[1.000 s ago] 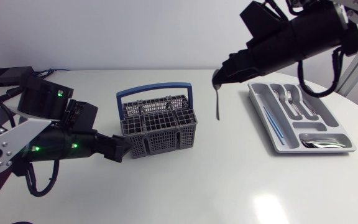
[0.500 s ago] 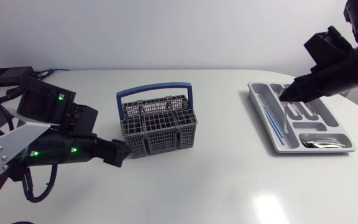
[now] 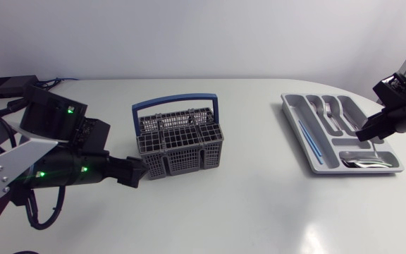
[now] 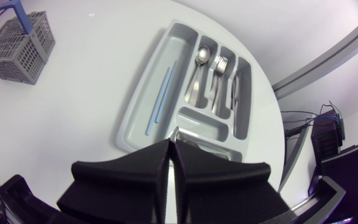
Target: Unload the cutlery basket into the drawer organizer.
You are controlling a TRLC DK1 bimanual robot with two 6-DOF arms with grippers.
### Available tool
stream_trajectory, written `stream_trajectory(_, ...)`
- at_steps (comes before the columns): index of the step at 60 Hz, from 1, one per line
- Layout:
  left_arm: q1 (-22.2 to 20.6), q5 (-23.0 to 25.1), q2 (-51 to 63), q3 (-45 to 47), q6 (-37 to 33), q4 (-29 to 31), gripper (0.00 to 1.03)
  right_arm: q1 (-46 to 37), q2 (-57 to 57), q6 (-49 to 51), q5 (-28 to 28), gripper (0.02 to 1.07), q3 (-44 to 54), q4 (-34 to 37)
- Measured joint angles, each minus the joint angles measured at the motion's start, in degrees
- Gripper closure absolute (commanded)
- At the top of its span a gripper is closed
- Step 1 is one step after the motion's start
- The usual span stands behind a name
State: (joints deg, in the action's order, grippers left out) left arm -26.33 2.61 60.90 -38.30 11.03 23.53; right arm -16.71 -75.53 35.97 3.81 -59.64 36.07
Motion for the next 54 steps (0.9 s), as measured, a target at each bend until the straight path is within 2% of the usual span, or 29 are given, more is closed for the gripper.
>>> stream_trajectory(9, 0.00, -0.20, 0.00, -0.04, 0.98, 0.04, 0.05, -4.63, -5.11, 4.52, -1.75, 1.01, 2.03, -8.50)
stream_trajectory(23, 0.00, -0.63, 0.00, -0.72, 1.25, 0.68, 0.05, -10.27, -13.88, 9.57, -2.25, 1.01, 2.30, -16.76)
stream_trajectory(54, 0.02, -1.64, -0.02, -0.72, 2.54, 1.99, 0.05, -11.10, -19.89, 15.65, -4.13, 0.99, 8.09, -32.13)
